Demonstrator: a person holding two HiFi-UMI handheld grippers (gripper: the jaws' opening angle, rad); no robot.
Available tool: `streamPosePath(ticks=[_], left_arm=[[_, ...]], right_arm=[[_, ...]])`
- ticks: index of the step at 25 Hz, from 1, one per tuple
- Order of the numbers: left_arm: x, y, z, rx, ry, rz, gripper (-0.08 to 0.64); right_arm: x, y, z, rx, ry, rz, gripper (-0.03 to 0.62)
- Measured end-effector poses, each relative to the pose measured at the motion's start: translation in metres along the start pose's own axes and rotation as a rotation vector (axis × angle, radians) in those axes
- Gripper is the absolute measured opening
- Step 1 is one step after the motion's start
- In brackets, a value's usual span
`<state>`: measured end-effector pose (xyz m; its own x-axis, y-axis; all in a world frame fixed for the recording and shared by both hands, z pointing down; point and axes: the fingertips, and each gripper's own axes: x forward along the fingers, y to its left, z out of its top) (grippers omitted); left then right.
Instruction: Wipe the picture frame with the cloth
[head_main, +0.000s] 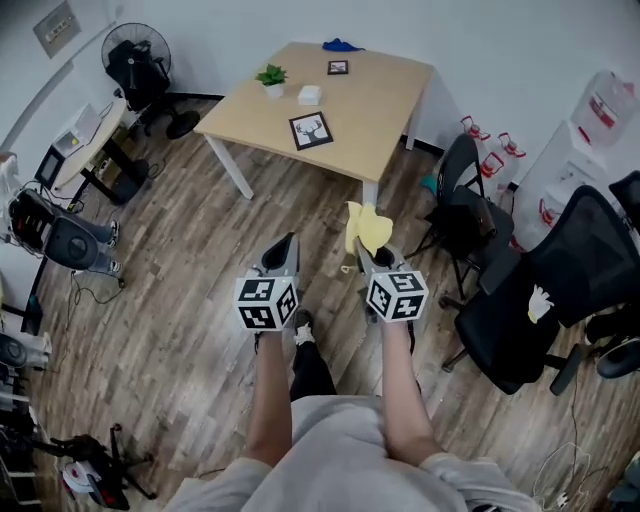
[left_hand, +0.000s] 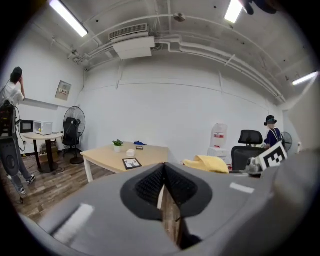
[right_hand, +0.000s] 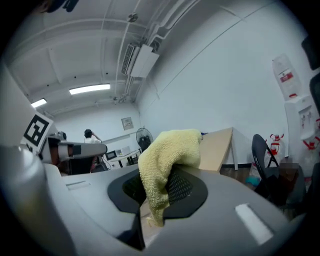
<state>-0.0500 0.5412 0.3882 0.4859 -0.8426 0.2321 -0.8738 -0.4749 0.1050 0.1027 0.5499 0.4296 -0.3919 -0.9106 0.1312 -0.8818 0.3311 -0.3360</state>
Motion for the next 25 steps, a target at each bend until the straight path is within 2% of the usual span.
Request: streamPosePath(ticks=[3,7,13,19,25], left_arm=[[0.042,0.057,0.017,-0.030,0.010,-0.010,0.052],[0.102,0.101,0.027,-0.038,0.068,-0.073,0.052],[0.167,0.162,0.055,-0.042,0.090,-0.153,0.052],[0.215,0.227,0.072,-0.054,0.125,-0.147,0.052],[0.257,0.260,0.076,-0.041,0.141,-0.187,0.052]], right_arm=[[0.053,-0.011,-0.001,0.002,0.035,-0.056,0.051],[0.116,-0.026,0.020,0.024,0.038,-0.120,0.051],[0.207,-0.021,0.037,0.034,0.037,-0.155,0.051],[0.281,-0.014,0.043,0.032,0.064,-0.168,0.051],[0.337,-0.018,0.049,0.031,0.059,-0.184,0.051]])
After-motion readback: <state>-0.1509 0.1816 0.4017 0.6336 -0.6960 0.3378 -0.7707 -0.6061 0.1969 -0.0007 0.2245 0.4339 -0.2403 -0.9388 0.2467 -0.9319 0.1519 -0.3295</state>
